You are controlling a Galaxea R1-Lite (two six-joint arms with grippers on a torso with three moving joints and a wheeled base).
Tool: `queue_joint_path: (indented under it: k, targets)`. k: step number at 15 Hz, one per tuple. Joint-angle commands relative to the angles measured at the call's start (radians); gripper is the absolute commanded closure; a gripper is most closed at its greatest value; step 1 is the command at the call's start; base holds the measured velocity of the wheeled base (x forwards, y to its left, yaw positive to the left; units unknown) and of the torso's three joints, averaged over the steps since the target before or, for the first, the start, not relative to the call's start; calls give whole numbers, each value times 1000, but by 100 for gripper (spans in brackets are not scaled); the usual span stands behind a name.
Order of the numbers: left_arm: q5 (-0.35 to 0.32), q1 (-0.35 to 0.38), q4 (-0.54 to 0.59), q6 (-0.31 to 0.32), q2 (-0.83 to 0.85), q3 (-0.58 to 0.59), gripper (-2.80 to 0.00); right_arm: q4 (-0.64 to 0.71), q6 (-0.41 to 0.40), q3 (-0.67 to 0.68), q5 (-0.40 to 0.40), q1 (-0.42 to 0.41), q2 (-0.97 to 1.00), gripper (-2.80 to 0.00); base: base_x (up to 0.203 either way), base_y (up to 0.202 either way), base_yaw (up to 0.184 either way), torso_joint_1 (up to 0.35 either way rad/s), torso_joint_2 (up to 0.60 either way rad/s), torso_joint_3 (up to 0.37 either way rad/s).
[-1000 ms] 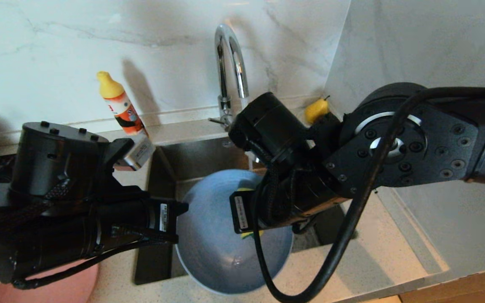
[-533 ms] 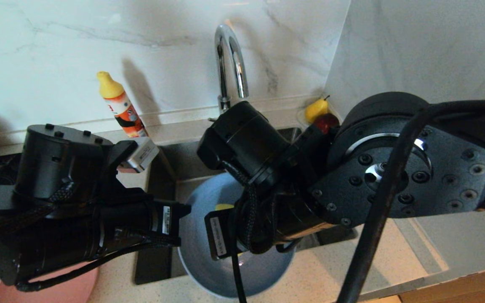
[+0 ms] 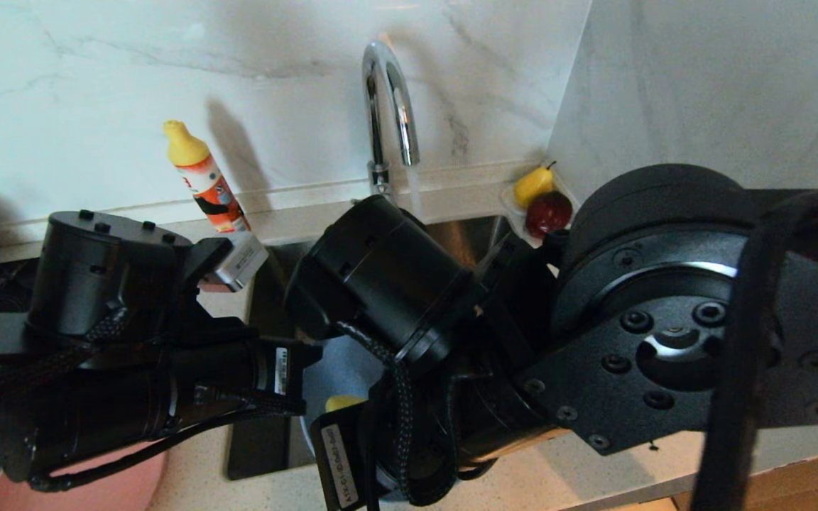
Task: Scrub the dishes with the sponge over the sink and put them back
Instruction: Wipe the plate
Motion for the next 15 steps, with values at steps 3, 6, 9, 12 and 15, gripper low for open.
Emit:
queue_joint_path:
  k: [3, 6, 9, 12, 15]
  targets:
    - [2, 0, -7, -2, 4, 8, 0, 72, 4, 2, 117, -23, -46, 0, 0, 0, 0, 0, 0, 0]
    - [2, 0, -7, 0, 3, 7, 0, 102, 5, 0, 249, -90, -43, 0, 0, 0, 0, 0, 0, 0]
    - [2, -1, -7, 0, 1, 5, 0, 104, 9, 0, 288, -114, -14, 0, 0, 0, 0, 0, 0, 0]
    - [2, 1, -7, 0, 4, 8, 0, 115, 10, -1, 292, -110, -5, 0, 0, 0, 0, 0, 0, 0]
    - [0, 0, -7, 0, 11, 9, 0, 121, 13, -1, 292, -91, -13, 0, 0, 0, 0, 0, 0, 0]
